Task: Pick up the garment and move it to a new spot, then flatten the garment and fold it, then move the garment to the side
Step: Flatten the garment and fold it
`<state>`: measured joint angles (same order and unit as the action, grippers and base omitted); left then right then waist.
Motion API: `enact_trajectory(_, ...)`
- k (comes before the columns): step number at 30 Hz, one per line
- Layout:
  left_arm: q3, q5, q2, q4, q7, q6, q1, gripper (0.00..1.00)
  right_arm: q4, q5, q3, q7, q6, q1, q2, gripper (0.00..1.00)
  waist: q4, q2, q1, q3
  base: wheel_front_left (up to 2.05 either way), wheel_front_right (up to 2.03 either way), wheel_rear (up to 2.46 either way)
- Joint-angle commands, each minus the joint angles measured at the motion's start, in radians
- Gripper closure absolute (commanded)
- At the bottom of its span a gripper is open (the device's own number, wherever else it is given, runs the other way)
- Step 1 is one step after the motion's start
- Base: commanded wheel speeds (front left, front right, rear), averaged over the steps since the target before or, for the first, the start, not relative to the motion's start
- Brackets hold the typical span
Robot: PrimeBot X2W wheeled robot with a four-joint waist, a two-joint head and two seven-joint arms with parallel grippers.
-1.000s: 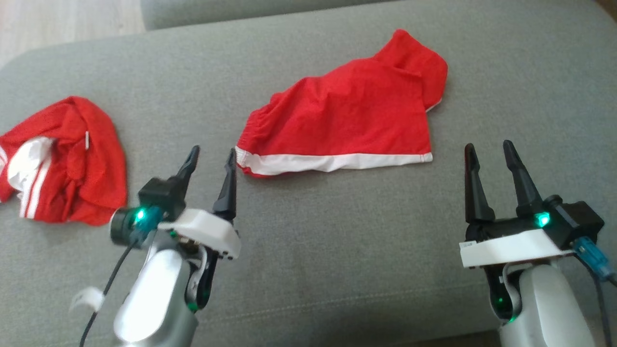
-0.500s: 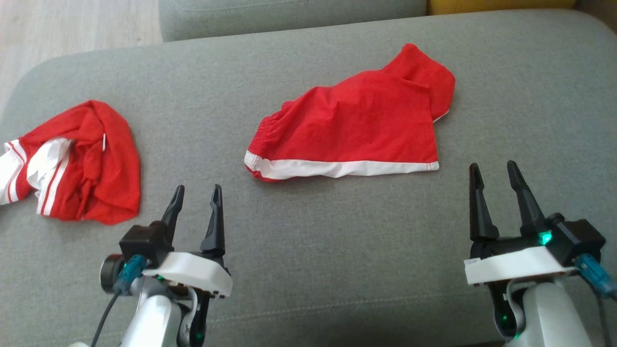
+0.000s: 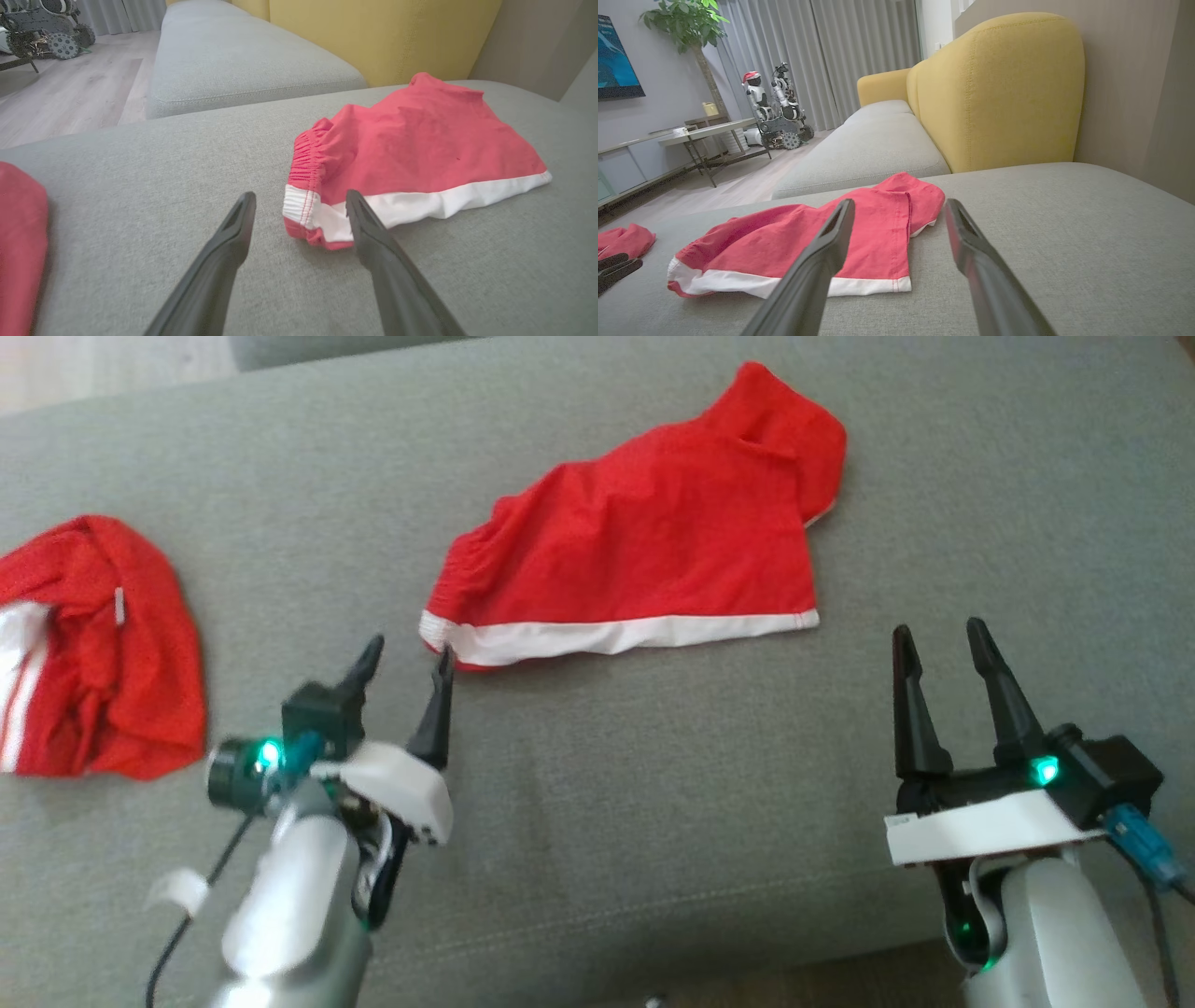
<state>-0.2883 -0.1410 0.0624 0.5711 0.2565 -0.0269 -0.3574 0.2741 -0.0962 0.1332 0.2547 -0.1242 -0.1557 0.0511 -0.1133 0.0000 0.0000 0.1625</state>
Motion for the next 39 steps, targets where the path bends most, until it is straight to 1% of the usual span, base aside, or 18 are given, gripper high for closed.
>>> enact_trajectory(1, 0.024, 0.011, 0.026, 0.001, 0.005, -0.003, -0.063, 0.0, -0.033, -0.005, 0.026, 0.007, -0.007, -0.038, -0.001, 0.0, -0.021, 0.0, 0.0, 0.022, 0.0, 0.0, 0.0)
enact_trajectory(5, 0.019, 0.025, 0.042, 0.088, 0.005, -0.009, -0.13, 0.0, -0.034, -0.008, 0.024, 0.007, -0.007, -0.047, -0.001, 0.0, -0.041, 0.0, 0.0, 0.038, 0.0, 0.0, 0.0)
enact_trajectory(9, 0.018, 0.022, 0.046, 0.169, 0.005, -0.016, -0.176, 0.0, -0.036, -0.011, 0.021, 0.007, -0.007, -0.051, -0.001, 0.0, -0.053, 0.0, 0.0, 0.046, 0.0, 0.0, 0.0)
enact_trajectory(15, 0.003, 0.024, 0.043, 0.237, 0.005, -0.027, -0.222, 0.0, -0.043, -0.014, 0.017, 0.007, -0.007, -0.052, -0.001, 0.0, -0.058, 0.0, 0.0, 0.058, 0.0, 0.0, 0.0)
enact_trajectory(16, 0.0, 0.022, 0.04, 0.248, 0.005, -0.033, -0.228, 0.37, -0.043, -0.013, 0.015, 0.007, -0.007, -0.051, -0.001, 0.0, -0.057, 0.0, 0.0, 0.059, 0.0, 0.0, 0.0)
enact_trajectory(17, -0.005, 0.02, 0.038, 0.257, 0.005, -0.039, -0.234, 0.94, -0.044, -0.013, 0.013, 0.007, -0.007, -0.051, -0.001, 0.0, -0.056, 0.0, 0.0, 0.06, 0.0, 0.0, 0.0)
enact_trajectory(18, -0.007, 0.017, 0.036, 0.262, 0.005, -0.043, -0.239, 1.0, -0.043, -0.012, 0.012, 0.007, -0.007, -0.05, -0.001, 0.0, -0.055, 0.0, 0.0, 0.06, 0.0, 0.0, 0.0)
enact_trajectory(22, -0.006, 0.008, 0.03, 0.261, 0.005, -0.046, -0.247, 1.0, -0.036, -0.013, 0.011, 0.007, -0.007, -0.055, -0.001, 0.0, -0.05, 0.0, 0.0, 0.057, 0.0, 0.0, 0.0)
enact_trajectory(28, 0.006, -0.007, 0.024, 0.203, 0.005, -0.044, -0.23, 1.0, 0.009, -0.024, 0.02, 0.007, -0.007, -0.073, -0.001, 0.0, -0.033, 0.0, 0.0, 0.062, 0.0, 0.0, 0.0)
enact_trajectory(32, 0.007, -0.014, 0.017, 0.153, 0.005, -0.04, -0.205, 1.0, 0.079, -0.049, 0.009, -0.002, -0.007, -0.1, -0.001, 0.0, -0.014, 0.0, 0.0, 0.06, 0.0, 0.0, 0.0)
enact_trajectory(39, 0.0, -0.02, 0.006, 0.091, 0.005, -0.035, -0.176, 1.0, 0.219, -0.128, -0.008, -0.028, -0.007, -0.157, -0.001, 0.0, 0.008, 0.0, 0.0, 0.059, 0.0, 0.0, 0.0)
